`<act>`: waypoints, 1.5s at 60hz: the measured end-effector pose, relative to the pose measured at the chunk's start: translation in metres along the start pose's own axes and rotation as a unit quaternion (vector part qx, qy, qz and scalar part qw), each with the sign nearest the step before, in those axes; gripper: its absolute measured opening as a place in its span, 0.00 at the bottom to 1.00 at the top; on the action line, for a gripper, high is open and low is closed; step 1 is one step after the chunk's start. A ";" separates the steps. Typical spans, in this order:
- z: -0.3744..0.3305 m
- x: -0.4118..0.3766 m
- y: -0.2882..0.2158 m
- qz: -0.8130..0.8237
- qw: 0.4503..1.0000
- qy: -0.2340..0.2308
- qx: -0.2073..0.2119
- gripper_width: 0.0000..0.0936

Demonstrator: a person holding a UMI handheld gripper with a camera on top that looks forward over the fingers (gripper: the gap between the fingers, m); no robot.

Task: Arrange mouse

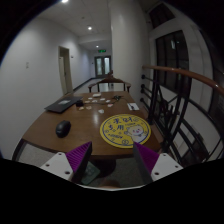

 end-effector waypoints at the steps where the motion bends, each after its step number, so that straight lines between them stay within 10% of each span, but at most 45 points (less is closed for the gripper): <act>1: 0.002 0.003 0.000 -0.001 1.000 0.000 0.001 0.90; 37: 0.044 -0.156 0.035 -0.045 0.988 -0.144 -0.021 0.91; 58: 0.133 -0.252 -0.007 -0.060 0.996 -0.071 -0.009 0.88; 63: 0.142 -0.254 -0.010 -0.050 0.997 -0.058 -0.012 0.54; 71: 0.140 -0.255 -0.011 -0.071 0.994 -0.077 0.001 0.39; 78: 0.128 -0.244 -0.027 -0.078 0.991 -0.109 0.007 0.36; 90: 0.080 -0.123 -0.155 -0.025 0.988 -0.040 0.146 0.36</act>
Point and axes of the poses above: the point between the fingertips, and its own axes, seen from behind it with the camera up: x to the right, y down, z forward, the way the camera looks, the point moved 7 cm from there along -z, backward, against the way the camera looks, and after that the axes turned 10 degrees about y, right-handed, at the moved point
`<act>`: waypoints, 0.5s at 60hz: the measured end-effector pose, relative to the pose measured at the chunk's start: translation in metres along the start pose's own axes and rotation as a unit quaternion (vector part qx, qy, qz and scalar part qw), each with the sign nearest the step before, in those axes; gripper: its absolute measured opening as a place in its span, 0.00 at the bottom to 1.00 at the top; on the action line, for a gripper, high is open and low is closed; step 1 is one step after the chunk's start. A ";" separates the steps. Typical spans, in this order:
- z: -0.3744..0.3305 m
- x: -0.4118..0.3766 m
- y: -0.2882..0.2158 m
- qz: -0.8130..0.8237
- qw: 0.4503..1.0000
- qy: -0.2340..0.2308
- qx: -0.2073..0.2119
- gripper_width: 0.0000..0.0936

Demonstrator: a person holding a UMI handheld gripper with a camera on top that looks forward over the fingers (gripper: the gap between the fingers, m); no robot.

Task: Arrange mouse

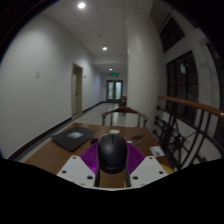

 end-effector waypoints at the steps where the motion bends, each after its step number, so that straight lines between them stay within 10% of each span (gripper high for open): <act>1: 0.002 0.017 -0.005 0.001 1.000 0.009 0.003 0.37; 16: 0.043 0.135 0.124 0.014 0.986 0.087 -0.143 0.36; 30: 0.058 0.146 0.164 0.014 0.981 0.089 -0.174 0.46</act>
Point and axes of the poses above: the point between the fingertips, and its own axes, seen from behind it with the camera up: x to the right, y down, z forward, the way the camera looks, the point moved 7 cm from there along -z, backward, against the way the camera looks, and after that the axes turned 10 degrees about y, right-handed, at the moved point
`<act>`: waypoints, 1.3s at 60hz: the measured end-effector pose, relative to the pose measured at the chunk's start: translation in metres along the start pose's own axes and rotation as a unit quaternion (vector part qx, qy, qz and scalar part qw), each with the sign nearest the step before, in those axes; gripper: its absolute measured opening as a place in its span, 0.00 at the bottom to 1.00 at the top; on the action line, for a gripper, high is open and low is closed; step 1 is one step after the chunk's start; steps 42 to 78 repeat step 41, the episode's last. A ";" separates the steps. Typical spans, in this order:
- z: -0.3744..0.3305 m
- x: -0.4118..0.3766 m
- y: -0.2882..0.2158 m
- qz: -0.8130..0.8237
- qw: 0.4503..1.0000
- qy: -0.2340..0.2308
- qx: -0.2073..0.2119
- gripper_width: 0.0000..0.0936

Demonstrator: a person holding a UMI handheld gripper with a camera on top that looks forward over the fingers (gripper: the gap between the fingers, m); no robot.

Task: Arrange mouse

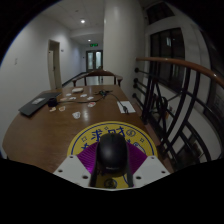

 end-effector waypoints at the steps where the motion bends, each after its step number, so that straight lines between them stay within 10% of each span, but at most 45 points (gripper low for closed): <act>1: 0.000 0.000 0.000 0.002 1.000 -0.002 -0.004 0.48; 6: -0.003 0.001 -0.002 -0.003 0.999 -0.018 -0.027 0.59; 11: -0.020 0.006 -0.002 -0.015 0.999 -0.025 -0.037 0.94; 37: -0.191 0.091 0.028 -0.043 0.997 -0.071 0.003 0.91; 78: -0.197 0.110 0.037 -0.037 0.997 -0.066 0.005 0.91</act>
Point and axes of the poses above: the point between the fingertips, and its own axes, seen from behind it with the camera up: x to the right, y down, z forward, the way the camera looks, the point moved 7 cm from there along -z, backward, against the way the camera looks, and after that the axes turned 10 degrees about y, right-handed, at the moved point
